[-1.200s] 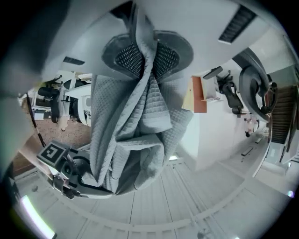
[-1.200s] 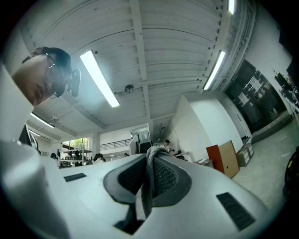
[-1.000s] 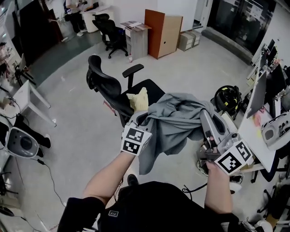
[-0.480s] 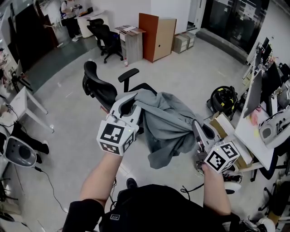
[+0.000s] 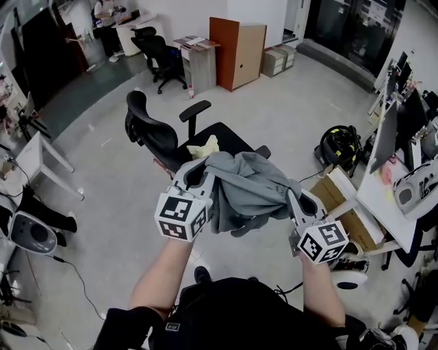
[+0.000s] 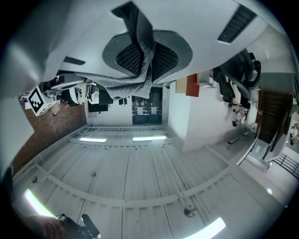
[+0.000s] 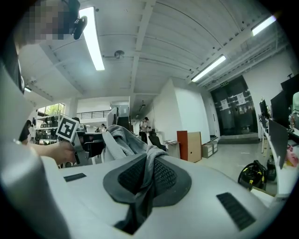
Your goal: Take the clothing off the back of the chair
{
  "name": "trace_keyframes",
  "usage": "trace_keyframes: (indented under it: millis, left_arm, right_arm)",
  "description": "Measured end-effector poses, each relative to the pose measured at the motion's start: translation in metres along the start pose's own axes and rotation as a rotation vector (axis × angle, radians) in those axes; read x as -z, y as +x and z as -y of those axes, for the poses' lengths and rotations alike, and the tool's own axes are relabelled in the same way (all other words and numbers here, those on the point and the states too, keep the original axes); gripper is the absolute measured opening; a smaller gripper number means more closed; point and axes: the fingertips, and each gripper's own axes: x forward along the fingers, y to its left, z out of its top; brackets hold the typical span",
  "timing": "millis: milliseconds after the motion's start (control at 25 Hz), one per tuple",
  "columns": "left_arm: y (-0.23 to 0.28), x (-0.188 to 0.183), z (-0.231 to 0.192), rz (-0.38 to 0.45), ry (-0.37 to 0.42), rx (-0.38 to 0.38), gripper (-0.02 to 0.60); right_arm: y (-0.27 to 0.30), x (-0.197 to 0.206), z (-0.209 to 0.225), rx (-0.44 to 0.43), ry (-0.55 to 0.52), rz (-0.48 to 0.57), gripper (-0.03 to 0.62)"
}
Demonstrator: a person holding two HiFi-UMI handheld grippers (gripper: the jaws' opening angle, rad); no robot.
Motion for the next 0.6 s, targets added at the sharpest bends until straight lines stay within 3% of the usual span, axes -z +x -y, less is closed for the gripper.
trace_keyframes:
  millis: [600]
  left_arm:
    - [-0.006, -0.009, 0.013, 0.005, 0.039, 0.018, 0.032]
  right_arm:
    - [-0.021, -0.026, -0.003, 0.0, -0.064, 0.053, 0.029]
